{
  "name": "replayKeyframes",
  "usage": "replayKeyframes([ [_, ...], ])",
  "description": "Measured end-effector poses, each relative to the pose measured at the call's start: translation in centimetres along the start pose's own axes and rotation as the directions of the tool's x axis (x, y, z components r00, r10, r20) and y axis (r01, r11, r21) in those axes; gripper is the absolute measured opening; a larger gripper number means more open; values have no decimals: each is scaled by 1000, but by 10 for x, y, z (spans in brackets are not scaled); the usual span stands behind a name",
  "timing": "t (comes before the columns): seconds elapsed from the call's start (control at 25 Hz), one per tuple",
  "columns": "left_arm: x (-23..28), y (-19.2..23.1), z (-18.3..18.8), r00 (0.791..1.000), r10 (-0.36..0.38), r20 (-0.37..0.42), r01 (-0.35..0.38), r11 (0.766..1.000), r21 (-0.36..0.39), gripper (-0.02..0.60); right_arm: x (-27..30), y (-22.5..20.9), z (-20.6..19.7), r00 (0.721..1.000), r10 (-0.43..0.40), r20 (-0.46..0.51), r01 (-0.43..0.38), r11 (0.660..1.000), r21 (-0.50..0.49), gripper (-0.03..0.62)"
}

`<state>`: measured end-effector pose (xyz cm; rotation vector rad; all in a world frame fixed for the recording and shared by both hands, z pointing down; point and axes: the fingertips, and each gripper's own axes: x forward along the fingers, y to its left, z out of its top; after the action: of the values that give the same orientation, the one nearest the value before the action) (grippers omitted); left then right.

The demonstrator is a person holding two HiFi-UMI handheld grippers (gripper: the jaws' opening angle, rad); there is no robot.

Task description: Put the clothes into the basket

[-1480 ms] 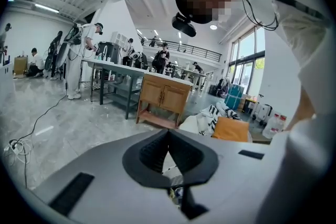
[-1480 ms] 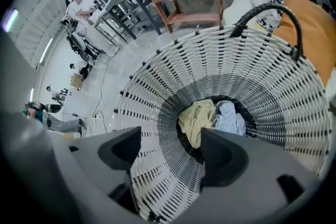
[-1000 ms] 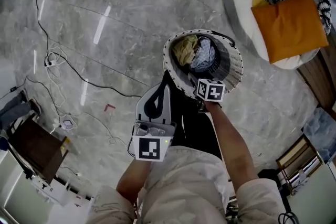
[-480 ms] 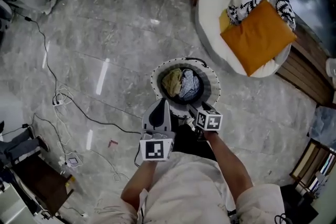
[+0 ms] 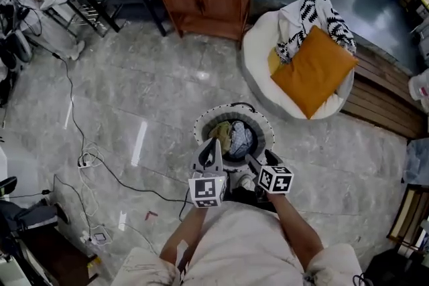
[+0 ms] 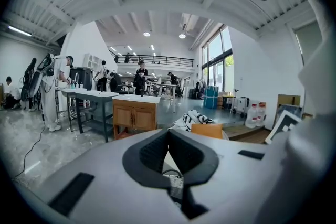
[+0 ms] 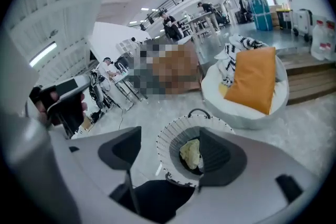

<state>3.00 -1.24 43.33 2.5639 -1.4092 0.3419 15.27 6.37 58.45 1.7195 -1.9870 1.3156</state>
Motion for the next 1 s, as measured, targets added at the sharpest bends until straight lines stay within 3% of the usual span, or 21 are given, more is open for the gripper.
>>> replayKeyframes([
  [0.2,-18,-9,19,1000,-17,26,17,1000,15,5,-53,5,40,989,-28,146,42,995,-92,325],
  [0.32,-30,-16,42,998,-30,61,28,999,25,5,-87,8,75,966,-36,257,68,991,-118,325],
  [0.56,-51,-28,103,983,-54,173,41,996,76,5,-153,26,162,879,-29,477,154,962,-225,324],
  [0.76,-76,-31,153,960,-60,275,37,996,86,5,-200,47,208,825,-6,565,204,936,-287,324],
  [1.0,-87,-21,183,943,-36,332,15,998,66,5,-258,85,249,722,47,690,296,880,-370,324],
])
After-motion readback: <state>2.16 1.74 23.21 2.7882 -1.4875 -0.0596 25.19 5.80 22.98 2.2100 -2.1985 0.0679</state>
